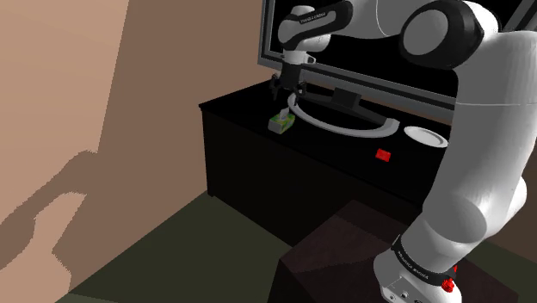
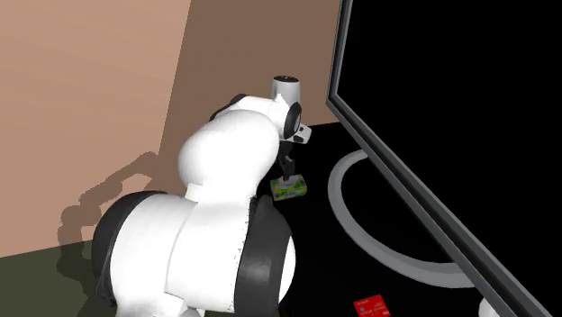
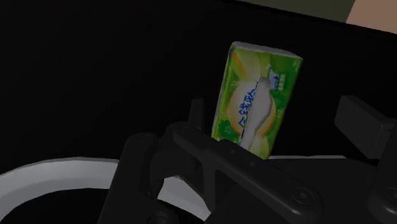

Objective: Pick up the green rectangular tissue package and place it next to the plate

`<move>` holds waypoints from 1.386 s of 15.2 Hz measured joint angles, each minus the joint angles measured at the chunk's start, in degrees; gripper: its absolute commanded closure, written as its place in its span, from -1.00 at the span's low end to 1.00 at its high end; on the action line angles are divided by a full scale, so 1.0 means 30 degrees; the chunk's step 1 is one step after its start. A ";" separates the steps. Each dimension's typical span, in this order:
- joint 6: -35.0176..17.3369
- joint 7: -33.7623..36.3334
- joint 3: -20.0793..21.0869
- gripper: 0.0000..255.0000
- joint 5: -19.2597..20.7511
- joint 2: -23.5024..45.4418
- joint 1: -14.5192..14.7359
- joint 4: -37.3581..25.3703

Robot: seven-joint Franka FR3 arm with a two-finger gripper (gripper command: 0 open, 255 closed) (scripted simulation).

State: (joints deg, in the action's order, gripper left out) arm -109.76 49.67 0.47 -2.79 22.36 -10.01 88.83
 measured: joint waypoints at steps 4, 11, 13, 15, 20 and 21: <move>0.0338 0.1597 -0.0612 -1.00 -0.0098 0.2330 -0.0331 -0.2423; -0.0987 0.1847 -0.0715 -1.00 -0.0163 0.3176 -0.0390 -0.1898; -0.1195 0.1868 -0.0705 -1.00 -0.0166 0.3264 -0.0366 -0.1780; -0.1256 0.1857 -0.0706 -1.00 -0.0169 0.3268 -0.0372 -0.1729; -0.1277 0.1858 -0.0706 1.00 -0.0170 0.3268 -0.0372 -0.1713; -0.1277 0.1858 -0.0706 1.00 -0.0170 0.3268 -0.0372 -0.1713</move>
State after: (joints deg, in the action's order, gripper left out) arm -113.59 55.24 -1.64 -3.30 32.17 -11.12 83.69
